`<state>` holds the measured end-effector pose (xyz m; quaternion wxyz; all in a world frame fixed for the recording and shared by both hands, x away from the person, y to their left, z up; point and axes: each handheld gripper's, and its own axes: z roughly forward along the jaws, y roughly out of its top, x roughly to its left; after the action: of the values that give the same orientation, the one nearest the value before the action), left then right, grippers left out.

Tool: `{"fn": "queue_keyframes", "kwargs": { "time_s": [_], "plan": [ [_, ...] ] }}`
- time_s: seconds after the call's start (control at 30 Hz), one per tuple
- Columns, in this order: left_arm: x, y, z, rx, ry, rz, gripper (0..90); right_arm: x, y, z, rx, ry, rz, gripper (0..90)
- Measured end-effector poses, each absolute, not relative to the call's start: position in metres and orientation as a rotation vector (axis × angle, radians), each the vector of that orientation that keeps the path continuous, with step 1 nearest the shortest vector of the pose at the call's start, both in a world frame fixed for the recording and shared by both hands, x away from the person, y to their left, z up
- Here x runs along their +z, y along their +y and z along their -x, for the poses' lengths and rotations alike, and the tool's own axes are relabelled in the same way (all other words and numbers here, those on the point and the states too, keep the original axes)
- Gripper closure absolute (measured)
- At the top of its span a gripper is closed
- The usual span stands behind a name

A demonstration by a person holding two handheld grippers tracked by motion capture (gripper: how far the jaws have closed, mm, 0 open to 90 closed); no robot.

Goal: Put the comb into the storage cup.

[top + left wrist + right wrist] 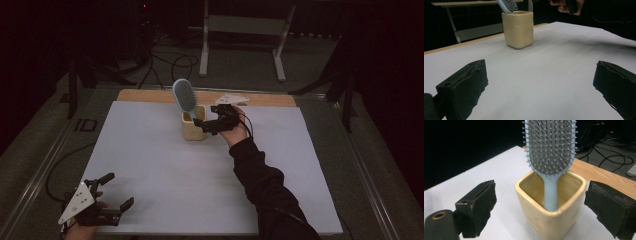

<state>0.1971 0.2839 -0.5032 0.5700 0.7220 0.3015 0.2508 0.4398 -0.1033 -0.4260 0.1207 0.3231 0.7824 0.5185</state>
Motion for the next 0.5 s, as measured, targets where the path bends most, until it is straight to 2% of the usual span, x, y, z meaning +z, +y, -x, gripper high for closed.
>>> {"fn": "queue_keyframes", "kwargs": {
  "time_s": [0.5],
  "plan": [
    [-0.503, 0.284, -0.197, 0.592, 0.709, -1.695, 0.0, -0.420, -0.139, -0.423, 1.492, 2.279, -0.948, 9.1]
  ]
}}
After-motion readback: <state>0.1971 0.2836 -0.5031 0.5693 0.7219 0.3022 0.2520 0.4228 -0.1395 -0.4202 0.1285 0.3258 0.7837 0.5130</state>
